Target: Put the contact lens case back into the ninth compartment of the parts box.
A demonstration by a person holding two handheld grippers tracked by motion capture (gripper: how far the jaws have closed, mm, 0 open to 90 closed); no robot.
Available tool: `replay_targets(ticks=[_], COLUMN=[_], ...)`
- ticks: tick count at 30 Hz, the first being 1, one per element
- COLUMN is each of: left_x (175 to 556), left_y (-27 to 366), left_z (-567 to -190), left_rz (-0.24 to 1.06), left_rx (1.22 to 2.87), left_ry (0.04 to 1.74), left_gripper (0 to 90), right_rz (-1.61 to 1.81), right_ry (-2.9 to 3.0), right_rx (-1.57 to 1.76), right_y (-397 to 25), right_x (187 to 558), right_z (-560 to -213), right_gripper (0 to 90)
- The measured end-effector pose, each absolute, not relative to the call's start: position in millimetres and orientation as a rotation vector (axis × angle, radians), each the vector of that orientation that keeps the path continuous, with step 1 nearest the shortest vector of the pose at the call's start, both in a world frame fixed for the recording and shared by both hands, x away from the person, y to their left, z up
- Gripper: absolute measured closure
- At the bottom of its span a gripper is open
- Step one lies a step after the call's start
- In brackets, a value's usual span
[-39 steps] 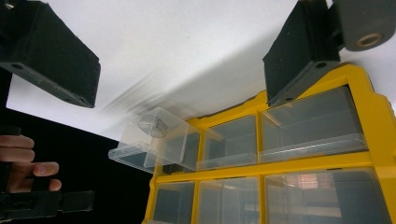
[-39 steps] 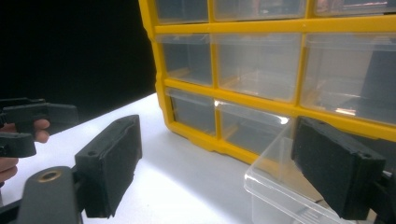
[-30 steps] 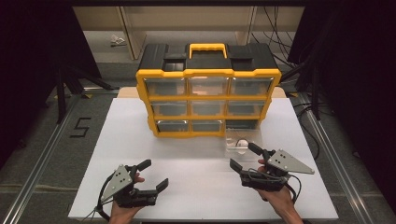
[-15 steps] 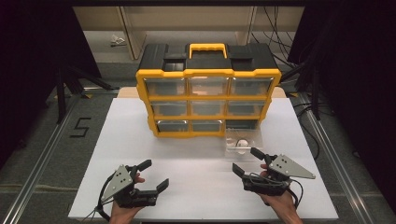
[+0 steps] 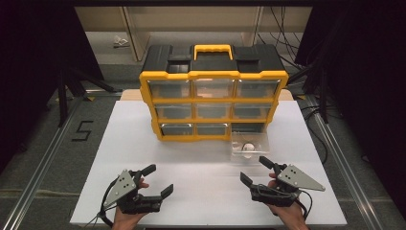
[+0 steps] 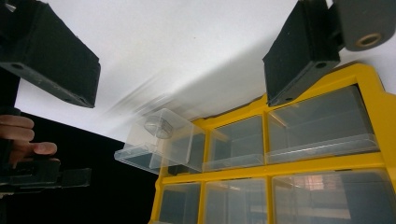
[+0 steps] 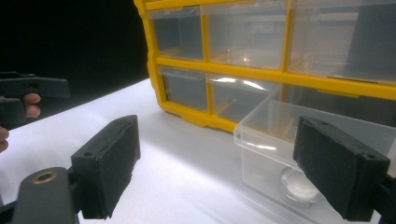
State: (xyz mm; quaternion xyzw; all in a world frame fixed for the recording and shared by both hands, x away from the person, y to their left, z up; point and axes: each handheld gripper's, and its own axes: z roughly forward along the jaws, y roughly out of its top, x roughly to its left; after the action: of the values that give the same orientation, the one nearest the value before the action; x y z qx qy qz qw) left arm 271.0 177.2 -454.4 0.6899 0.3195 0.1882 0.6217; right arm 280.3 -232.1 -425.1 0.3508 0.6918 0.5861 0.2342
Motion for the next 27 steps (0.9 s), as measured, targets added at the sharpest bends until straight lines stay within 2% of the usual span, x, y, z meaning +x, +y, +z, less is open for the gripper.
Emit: replay_targets(ticks=[27], left_x=[271.3], left_y=[176.4], left_z=[-454.6], left_rz=[0.434], left_rx=[1.598], left_ry=[0.729], left_gripper=[10.6], right_rz=[1.599], right_ry=[1.911], right_rx=[0.95], right_y=[-235.8], right_x=[271.7], right_z=[-433.9], right_gripper=[15.5])
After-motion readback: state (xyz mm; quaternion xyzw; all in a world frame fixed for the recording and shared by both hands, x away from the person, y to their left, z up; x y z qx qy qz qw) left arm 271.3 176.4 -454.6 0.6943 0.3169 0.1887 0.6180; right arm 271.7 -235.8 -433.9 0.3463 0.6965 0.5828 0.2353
